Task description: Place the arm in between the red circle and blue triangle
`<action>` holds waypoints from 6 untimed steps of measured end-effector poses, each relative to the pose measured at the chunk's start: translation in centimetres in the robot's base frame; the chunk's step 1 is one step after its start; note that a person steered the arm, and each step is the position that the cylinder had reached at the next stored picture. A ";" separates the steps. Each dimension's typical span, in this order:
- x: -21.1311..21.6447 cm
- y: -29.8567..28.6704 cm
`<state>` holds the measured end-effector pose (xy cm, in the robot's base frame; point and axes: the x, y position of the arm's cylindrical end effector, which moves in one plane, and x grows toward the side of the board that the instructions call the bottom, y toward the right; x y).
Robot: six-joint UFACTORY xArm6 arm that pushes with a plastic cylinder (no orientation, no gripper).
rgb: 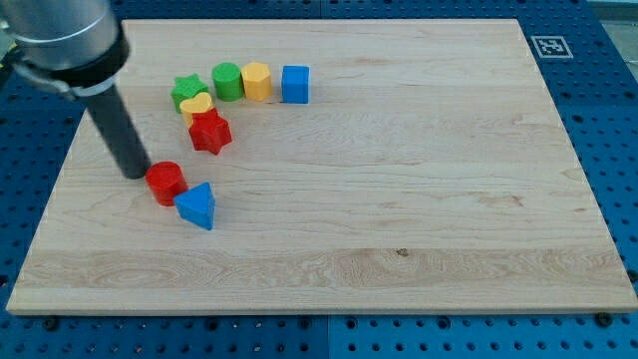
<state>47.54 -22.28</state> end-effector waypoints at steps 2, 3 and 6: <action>1.4 1.8; 2.3 4.6; 2.8 7.7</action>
